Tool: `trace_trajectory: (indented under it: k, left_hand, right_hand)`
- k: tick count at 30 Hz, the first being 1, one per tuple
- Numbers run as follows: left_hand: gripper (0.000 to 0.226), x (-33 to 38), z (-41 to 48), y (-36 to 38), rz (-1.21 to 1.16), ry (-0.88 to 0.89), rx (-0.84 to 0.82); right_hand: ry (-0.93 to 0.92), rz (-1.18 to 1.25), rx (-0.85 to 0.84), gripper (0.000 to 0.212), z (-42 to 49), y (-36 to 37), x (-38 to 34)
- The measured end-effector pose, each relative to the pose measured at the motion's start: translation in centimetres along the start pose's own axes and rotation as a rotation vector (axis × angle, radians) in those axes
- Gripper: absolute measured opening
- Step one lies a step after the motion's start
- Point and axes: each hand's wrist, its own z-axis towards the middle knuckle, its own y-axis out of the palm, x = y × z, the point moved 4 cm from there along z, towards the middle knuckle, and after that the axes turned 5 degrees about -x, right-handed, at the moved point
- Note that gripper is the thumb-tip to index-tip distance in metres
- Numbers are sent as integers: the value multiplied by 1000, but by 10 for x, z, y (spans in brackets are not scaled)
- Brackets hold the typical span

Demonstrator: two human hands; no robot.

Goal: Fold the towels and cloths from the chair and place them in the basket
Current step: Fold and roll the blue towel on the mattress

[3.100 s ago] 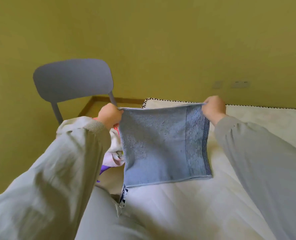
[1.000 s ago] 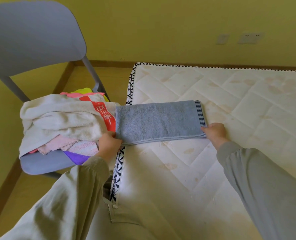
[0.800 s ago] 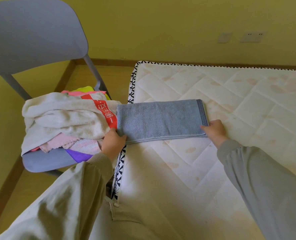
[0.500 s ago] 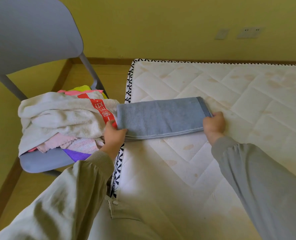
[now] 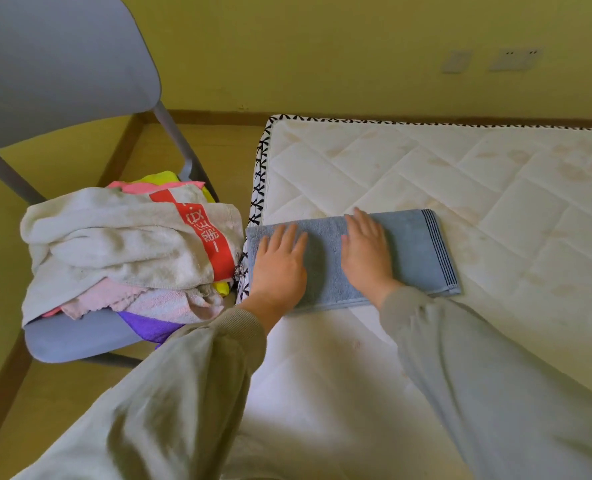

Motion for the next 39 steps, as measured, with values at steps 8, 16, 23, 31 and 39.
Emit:
trace_trajectory:
  k: [8,16,23,31,39]
  left_hand:
    - [66,-27,20,49,49,-43,-150]
    - [64,-27,23,55,34,-47,-79]
    - [68,-26,24,57,84,-50,-123]
    - [76,-30,20,54,30,-64,-118]
    - [85,-51,14,55,22,-225,-133]
  right_hand:
    - [-12,-164,-255,55,-2,49,-6]
    - [185,-202,-94,66,13,19,85]
    - [57,-140,-85,57,31,23,-1]
    - [24,-240,-150,66,19,38,36]
    - [18,-241,-140,71,19,38,36]
